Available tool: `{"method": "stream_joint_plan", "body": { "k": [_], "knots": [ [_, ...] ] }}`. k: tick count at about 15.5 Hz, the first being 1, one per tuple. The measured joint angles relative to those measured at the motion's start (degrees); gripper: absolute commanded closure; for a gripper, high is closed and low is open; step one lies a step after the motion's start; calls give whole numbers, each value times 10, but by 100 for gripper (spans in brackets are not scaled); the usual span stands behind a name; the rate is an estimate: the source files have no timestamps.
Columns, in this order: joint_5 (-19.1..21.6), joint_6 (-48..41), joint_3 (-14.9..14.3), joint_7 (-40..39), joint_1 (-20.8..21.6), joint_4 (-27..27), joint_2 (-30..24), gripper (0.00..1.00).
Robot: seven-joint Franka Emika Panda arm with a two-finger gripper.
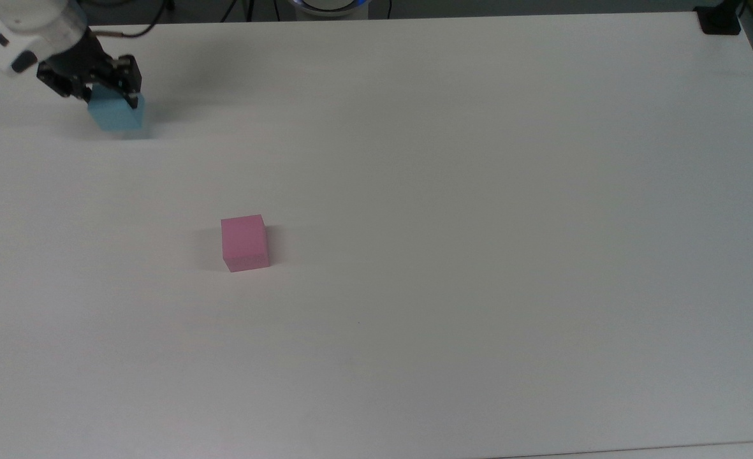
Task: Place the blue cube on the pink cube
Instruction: 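Lift the light-blue cube and carry it toward the pink cube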
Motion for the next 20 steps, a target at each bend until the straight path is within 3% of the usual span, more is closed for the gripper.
{"method": "stream_joint_plan", "body": {
  "k": [4, 11, 20],
  "knots": [
    [1, -79, 0, 1, 7, 26, -50, 47],
    [3, -195, 2, 72, 62, 102, -89, 47],
    [11, -180, 54, 177, 88, 143, -82, 47]
  ]
}}
